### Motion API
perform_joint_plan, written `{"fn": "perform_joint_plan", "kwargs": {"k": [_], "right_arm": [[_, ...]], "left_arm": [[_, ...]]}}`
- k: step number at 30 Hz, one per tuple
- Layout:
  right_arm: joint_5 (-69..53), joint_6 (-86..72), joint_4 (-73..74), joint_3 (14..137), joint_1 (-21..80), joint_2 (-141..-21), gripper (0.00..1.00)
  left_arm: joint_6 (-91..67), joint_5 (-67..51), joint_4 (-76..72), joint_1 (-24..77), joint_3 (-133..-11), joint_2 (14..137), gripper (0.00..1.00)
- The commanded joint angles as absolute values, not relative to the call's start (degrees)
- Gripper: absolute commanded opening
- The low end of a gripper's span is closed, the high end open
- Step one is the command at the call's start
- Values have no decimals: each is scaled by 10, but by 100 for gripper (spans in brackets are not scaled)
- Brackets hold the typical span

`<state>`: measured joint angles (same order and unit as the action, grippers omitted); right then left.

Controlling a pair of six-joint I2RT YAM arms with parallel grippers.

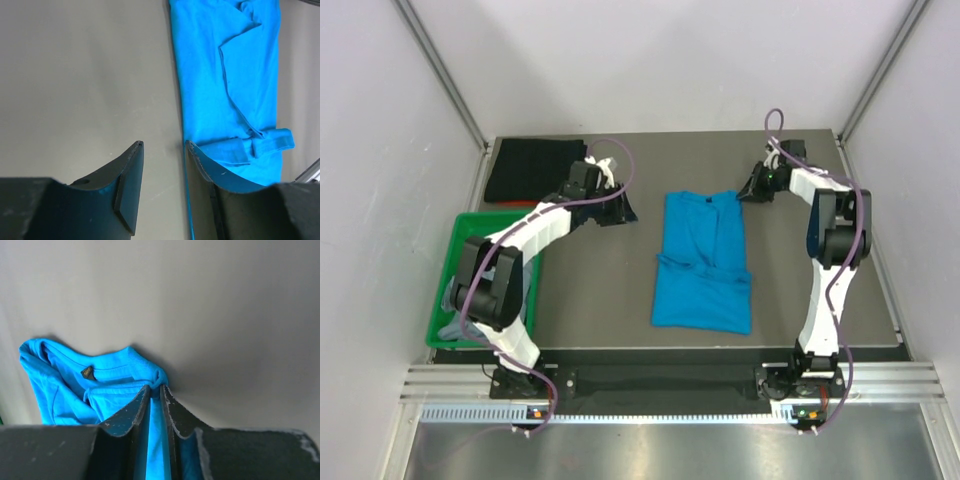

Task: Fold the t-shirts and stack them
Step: Fold the tshirt

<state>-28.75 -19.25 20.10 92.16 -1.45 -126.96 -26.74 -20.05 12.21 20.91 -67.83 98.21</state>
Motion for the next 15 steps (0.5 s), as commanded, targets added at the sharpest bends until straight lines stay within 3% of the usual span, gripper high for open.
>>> {"fn": "perform_joint_plan", "kwargs": {"k": [1, 7, 11, 15], "right_arm": [[-275, -192, 191, 960, -5, -1293, 14], [-265, -192, 231, 1022, -5, -1296, 30], [-230, -188, 292, 1027, -6, -1236, 41], [-150, -220, 374, 980, -5, -1134, 41]], "left_arm": [[-245, -224, 126, 203, -704, 997, 44], [-217, -244, 159, 203, -716, 996, 44], [-209, -257, 164, 205, -685, 970, 44], [-207, -243, 191, 214, -659, 948, 43]]}}
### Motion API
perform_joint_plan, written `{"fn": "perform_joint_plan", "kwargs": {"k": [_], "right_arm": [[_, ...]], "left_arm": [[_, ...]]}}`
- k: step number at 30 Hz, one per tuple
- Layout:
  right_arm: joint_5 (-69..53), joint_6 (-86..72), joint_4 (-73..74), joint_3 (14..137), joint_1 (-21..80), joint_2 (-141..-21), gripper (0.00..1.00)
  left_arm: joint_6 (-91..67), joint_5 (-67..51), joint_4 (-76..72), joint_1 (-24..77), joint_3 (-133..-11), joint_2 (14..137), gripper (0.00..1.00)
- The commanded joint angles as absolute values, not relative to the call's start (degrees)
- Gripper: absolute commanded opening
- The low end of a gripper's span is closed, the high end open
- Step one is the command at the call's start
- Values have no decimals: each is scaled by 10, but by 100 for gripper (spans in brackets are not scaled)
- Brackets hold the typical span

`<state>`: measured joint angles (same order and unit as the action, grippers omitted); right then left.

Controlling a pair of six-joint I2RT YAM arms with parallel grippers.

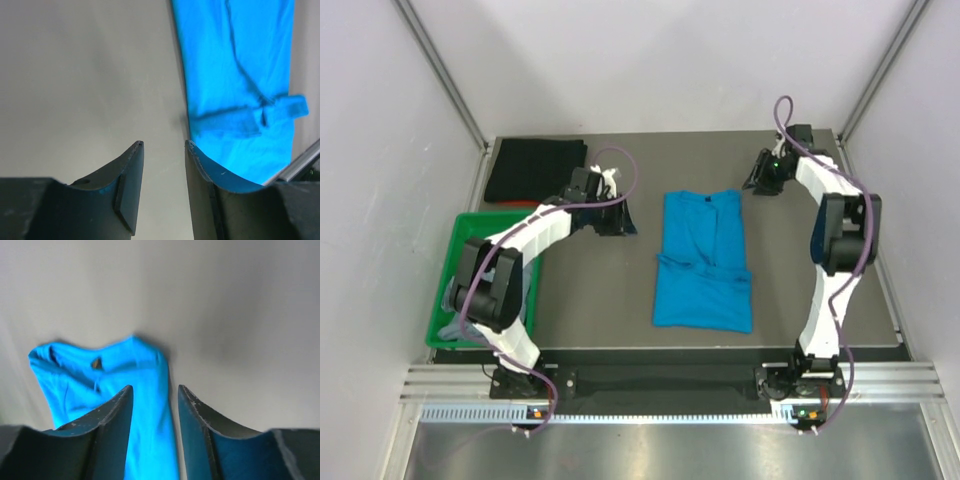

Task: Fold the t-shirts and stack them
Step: Fold the tshirt

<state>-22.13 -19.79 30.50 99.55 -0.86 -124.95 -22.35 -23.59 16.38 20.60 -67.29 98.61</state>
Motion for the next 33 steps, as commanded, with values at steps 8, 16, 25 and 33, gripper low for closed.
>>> {"fn": "perform_joint_plan", "kwargs": {"k": [8, 16, 25, 33], "right_arm": [[-107, -302, 344, 615, 50, -866, 19], [-68, -352, 311, 422, 134, -702, 2], [-52, -371, 266, 351, 160, -657, 1], [-41, -360, 236, 345, 161, -702, 3]], "left_arm": [[-239, -252, 168, 278, -570, 895, 28], [-274, -221, 127, 361, -560, 926, 18], [-287, -205, 103, 370, -597, 983, 17], [-279, -192, 111, 369, -635, 1027, 16]]}}
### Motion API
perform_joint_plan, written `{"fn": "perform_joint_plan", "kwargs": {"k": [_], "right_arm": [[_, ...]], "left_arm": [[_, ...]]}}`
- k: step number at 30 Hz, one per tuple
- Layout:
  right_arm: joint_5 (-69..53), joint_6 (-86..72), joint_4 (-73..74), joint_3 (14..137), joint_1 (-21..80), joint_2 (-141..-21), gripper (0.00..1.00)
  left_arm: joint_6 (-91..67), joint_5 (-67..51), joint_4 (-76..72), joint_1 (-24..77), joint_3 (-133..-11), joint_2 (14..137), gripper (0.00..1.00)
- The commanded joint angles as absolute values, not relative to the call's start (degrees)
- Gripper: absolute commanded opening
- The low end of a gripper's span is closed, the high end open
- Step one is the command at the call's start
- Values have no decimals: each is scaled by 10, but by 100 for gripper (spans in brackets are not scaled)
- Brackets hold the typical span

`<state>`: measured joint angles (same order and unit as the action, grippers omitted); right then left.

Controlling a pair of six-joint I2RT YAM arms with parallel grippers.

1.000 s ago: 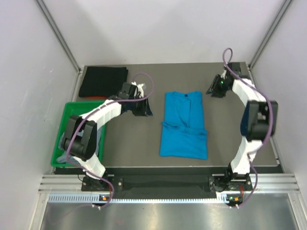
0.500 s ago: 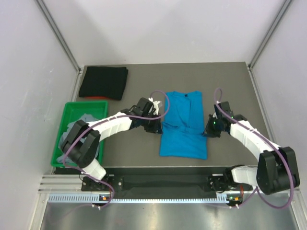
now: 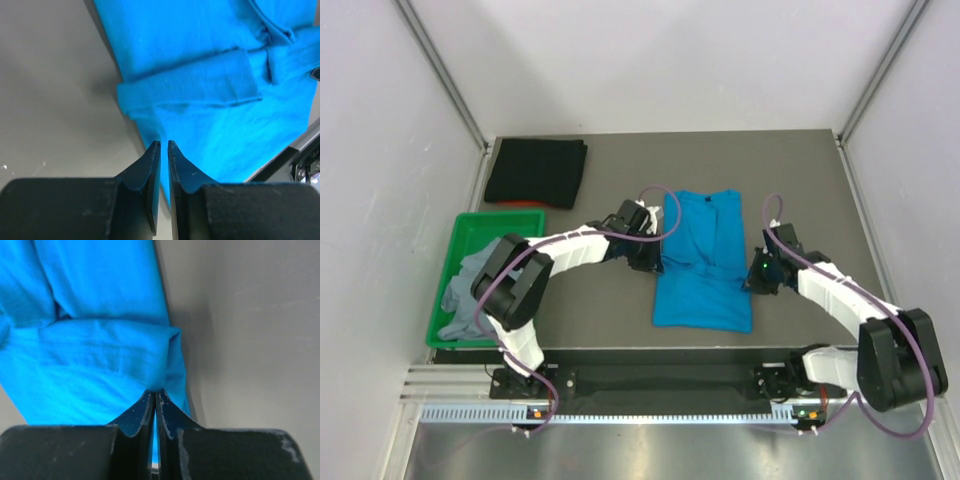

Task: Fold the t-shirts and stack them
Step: Fold the tshirt

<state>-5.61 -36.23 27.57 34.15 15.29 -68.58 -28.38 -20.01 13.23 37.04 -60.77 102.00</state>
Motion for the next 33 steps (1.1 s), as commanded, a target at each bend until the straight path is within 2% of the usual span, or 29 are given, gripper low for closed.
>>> {"fn": "perform_joint_plan", "kwargs": {"k": [1, 11, 17, 20, 21, 23, 25, 28, 30, 33], "right_arm": [[-33, -357, 233, 353, 160, -708, 3], [16, -302, 207, 482, 154, -844, 6], [11, -260, 220, 522, 145, -844, 18], [-14, -222, 234, 520, 135, -818, 30], [-25, -213, 228, 517, 128, -810, 39], [-89, -182, 213, 501, 101, -790, 46], [-181, -156, 202, 498, 70, -792, 47], [-297, -115, 195, 502, 17, -813, 43], [-311, -94, 207, 510, 4, -841, 37], [-341, -62, 209, 508, -17, -870, 39]], "left_arm": [[-279, -190, 112, 369, -641, 1029, 16], [-279, -149, 120, 357, -713, 1074, 18], [-271, -163, 109, 332, -737, 1074, 21], [-258, -160, 115, 323, -722, 1053, 26], [-255, -163, 116, 323, -717, 1045, 30], [-241, -172, 111, 316, -702, 1040, 34], [-229, -205, 105, 309, -687, 1032, 37], [-204, -239, 102, 304, -675, 1027, 44], [-188, -264, 105, 303, -675, 1029, 45], [-176, -300, 105, 303, -672, 1030, 47]]}}
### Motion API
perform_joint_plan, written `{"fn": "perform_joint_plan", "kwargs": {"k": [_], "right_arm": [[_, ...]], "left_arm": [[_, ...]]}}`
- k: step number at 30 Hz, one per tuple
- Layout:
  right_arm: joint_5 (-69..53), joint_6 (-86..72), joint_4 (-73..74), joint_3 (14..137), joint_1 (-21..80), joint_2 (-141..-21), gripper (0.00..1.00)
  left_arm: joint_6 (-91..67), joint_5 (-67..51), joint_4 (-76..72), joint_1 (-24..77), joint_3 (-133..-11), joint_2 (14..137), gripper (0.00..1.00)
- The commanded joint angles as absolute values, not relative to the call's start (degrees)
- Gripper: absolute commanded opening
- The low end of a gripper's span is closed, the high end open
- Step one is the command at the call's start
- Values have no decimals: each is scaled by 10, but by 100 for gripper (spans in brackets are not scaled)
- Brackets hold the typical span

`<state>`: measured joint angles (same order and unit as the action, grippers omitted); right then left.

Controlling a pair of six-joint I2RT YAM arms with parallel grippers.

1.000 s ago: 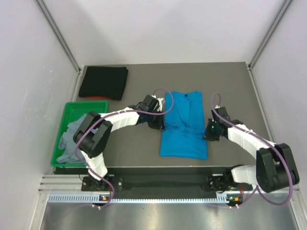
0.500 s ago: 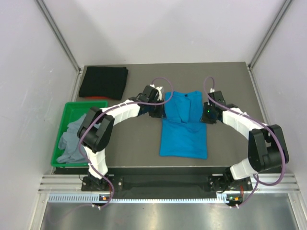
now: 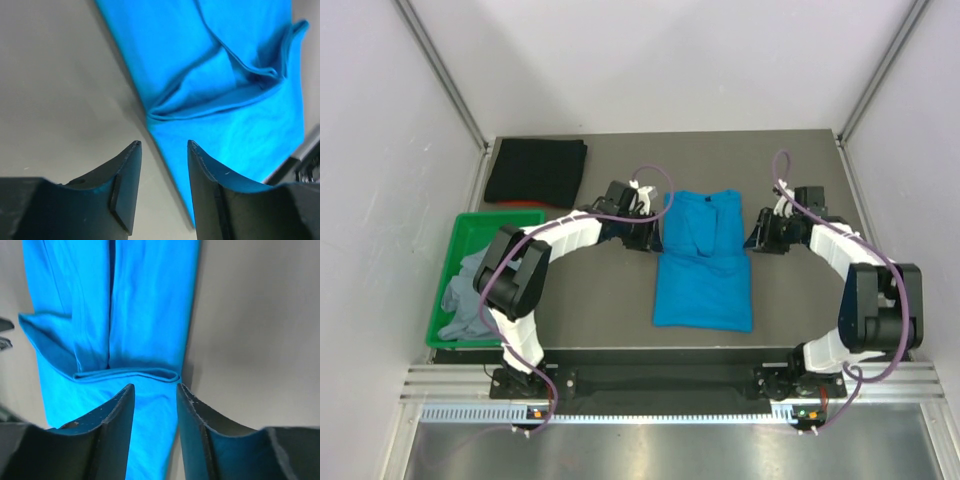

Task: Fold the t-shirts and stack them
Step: Fold the tshirt

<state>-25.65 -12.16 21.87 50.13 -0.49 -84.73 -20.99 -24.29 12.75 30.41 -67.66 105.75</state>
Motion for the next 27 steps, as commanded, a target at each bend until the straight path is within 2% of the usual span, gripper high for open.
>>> {"fn": "perform_joint_plan", "kwargs": {"k": [1, 5, 20, 25, 27], "right_arm": [[-356, -54, 208, 508, -22, -875, 40], [-361, -44, 201, 506, -37, -887, 44], [-345, -21, 186, 492, -34, -922, 43], [-331, -19, 188, 494, -26, -934, 41], [-333, -20, 187, 497, -25, -937, 36]], "left_arm": [[-174, -306, 97, 303, -671, 1030, 47], [-169, -310, 87, 303, -669, 1043, 49], [-153, -308, 98, 303, -679, 1076, 49], [-156, -309, 91, 304, -688, 1091, 45], [-156, -308, 91, 304, -692, 1092, 44]]}}
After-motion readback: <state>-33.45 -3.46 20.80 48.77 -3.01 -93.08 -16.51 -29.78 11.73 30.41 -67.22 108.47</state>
